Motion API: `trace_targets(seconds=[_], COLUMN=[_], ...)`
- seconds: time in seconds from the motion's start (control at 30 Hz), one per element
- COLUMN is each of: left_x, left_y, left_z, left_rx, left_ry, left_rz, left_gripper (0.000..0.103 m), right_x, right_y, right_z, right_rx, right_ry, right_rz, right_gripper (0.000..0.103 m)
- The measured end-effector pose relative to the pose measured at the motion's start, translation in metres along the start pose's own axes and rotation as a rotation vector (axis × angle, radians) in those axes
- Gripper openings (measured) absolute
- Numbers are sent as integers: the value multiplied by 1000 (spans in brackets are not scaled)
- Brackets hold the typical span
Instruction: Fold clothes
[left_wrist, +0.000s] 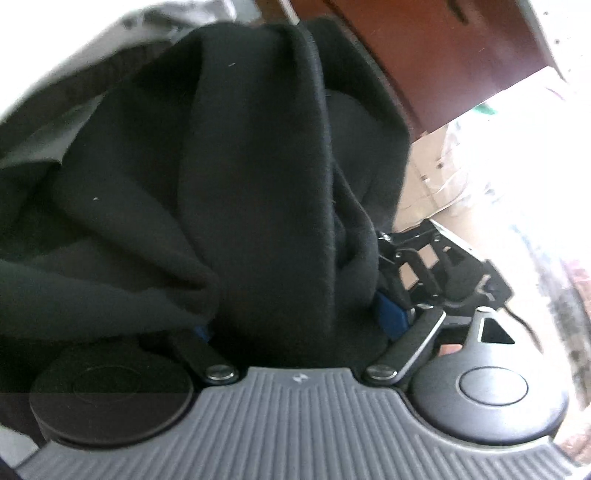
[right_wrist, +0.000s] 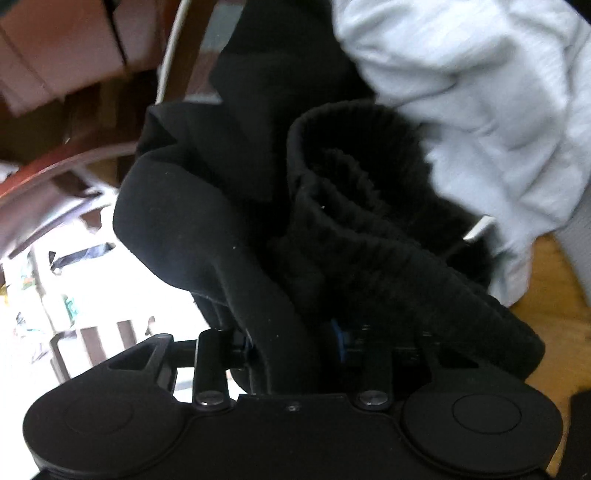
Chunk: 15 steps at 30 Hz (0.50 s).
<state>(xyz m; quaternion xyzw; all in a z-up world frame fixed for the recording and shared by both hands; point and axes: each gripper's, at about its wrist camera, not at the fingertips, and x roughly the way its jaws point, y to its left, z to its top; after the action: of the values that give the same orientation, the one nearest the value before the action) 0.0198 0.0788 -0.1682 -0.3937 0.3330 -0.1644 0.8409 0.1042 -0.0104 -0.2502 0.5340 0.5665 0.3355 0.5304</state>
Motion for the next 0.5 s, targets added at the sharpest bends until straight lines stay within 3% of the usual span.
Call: trace_targets(seconds=[0.37,0.5], left_x=[-120,-155], left_y=[-79,-93], left_z=[-24,-27], left_rx=[243,246], left_ry=[-163,-198], left_rz=[22,29], left_gripper=[83,83], right_x=[27,35], right_y=[82,111], right_z=[-45,-66], right_rx=[-191,-299], right_ry=[262,325], right_rz=[126,141], right_gripper=[43,43])
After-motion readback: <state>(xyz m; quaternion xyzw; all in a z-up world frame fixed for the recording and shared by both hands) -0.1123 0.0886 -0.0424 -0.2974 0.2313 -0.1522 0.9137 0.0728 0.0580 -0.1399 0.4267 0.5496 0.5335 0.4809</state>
